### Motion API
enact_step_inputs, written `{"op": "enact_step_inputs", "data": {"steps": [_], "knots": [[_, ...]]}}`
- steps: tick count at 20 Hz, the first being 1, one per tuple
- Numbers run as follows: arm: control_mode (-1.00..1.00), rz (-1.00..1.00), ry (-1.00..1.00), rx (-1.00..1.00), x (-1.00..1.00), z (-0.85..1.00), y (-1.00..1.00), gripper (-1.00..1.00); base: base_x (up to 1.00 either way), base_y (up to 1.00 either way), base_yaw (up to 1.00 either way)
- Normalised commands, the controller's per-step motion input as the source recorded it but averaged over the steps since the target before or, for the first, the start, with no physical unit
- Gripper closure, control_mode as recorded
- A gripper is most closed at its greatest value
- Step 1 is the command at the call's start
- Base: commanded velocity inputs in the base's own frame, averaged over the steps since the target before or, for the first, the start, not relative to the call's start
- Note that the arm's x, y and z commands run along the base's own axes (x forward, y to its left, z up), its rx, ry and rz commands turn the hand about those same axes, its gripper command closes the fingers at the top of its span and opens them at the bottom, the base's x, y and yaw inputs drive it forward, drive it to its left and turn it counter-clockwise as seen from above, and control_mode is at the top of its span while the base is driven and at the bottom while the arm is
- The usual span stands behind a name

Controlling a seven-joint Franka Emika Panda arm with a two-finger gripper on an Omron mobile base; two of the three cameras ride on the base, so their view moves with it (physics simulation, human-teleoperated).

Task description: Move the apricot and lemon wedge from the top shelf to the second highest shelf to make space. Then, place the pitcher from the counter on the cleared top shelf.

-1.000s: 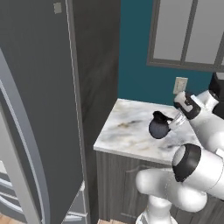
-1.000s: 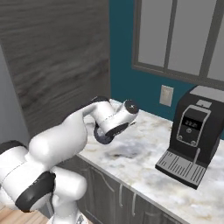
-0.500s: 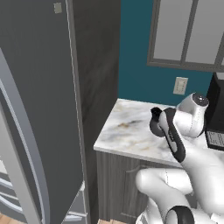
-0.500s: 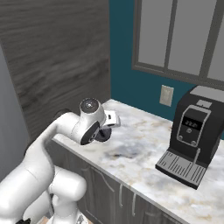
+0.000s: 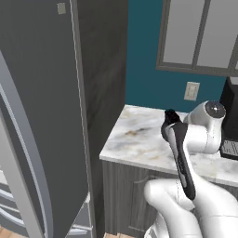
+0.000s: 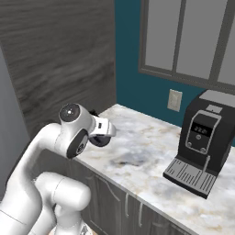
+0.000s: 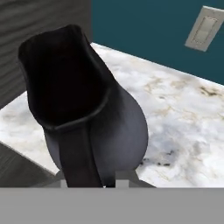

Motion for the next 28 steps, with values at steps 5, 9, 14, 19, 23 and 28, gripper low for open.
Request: {"op": "enact_step_inputs", "data": {"steps": [5,9,14,19,23,28], "knots": [[-1.0,0.0,-0.01,0.14,-0.54,0.85,0.0,1.0,0.0,0.0,0.0],[-1.0,0.0,-0.03,0.12,-0.86,0.62,0.03,1.0,0.0,0.0,0.0],[-1.0,-0.08,0.0,0.11,-0.61,0.42,0.11,1.0,0.0,0.0,0.0],[-1.0,-0.18,0.0,0.0,-0.01,0.26,0.15,1.0,0.0,0.0,0.0],[-1.0,-0.1,0.0,0.0,0.18,0.0,0.25,1.0,0.0,0.0,0.0],[1.0,-0.05,0.03,0.0,0.09,0.0,0.07,1.0,0.0,0.0,0.0]]}}
